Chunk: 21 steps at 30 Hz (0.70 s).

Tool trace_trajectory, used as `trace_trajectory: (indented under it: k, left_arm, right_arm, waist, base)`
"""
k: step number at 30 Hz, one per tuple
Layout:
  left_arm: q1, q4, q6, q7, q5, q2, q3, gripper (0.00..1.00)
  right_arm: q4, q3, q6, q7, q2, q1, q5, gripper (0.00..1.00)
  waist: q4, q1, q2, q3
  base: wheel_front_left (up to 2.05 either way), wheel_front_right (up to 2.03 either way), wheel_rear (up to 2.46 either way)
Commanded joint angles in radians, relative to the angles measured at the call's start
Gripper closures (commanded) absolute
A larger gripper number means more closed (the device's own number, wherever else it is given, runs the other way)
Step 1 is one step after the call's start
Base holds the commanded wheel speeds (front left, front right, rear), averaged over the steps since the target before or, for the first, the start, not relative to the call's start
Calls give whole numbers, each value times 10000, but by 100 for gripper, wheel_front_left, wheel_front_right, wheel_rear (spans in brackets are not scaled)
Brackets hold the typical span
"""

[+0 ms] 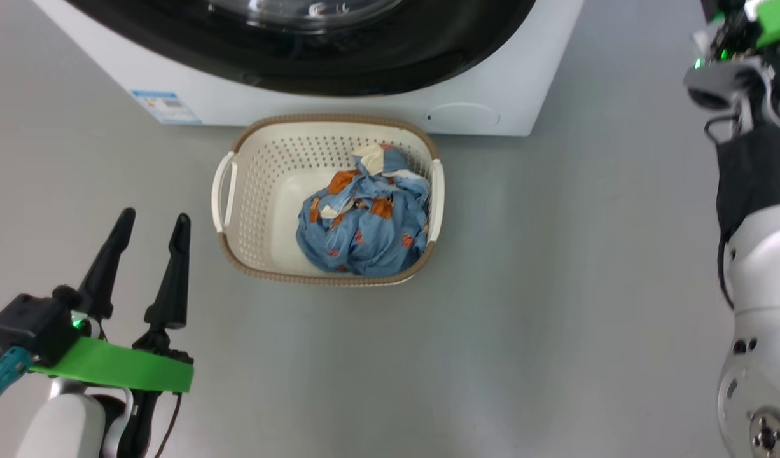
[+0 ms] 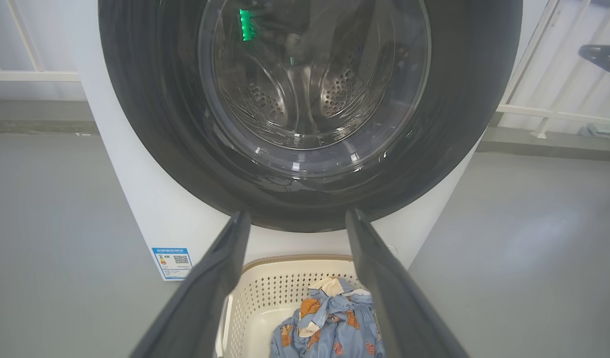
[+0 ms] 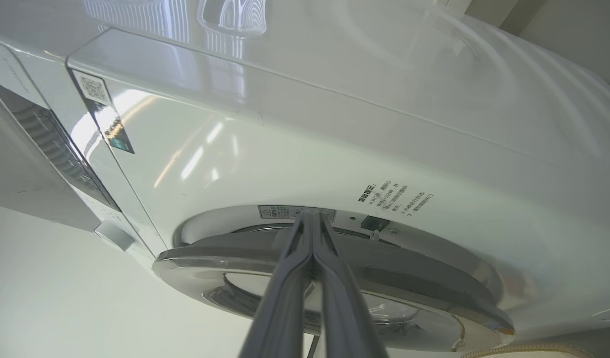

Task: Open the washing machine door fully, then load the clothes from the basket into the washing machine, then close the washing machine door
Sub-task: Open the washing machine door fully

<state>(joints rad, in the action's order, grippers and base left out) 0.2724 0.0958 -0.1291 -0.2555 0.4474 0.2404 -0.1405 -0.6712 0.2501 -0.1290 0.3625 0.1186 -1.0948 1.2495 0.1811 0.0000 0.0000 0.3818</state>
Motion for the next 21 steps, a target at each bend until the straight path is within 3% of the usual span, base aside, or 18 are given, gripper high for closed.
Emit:
trace_trajectory:
  k: [1,13,21]
  left_arm:
    - [291,-268,-16,-63,48,318,332,0]
    - [569,-400,-16,-63,84,160,243,0]
    - [685,-560,-16,-63,113,241,88,0]
  right_arm:
    - [216,-56,-17,99,-189,-362,-126,100]
    - [-1043,800,-17,1143,-370,-2463,-2177,100]
    - [-1503,1485,-17,1215,-580,-3354,-3348,100]
  waist:
    - [237,0,0,303]
    - [582,0,0,703]
    - [693,0,0,951]
  base:
    - [0,0,0]
    - [0,0,0]
    - [0,0,0]
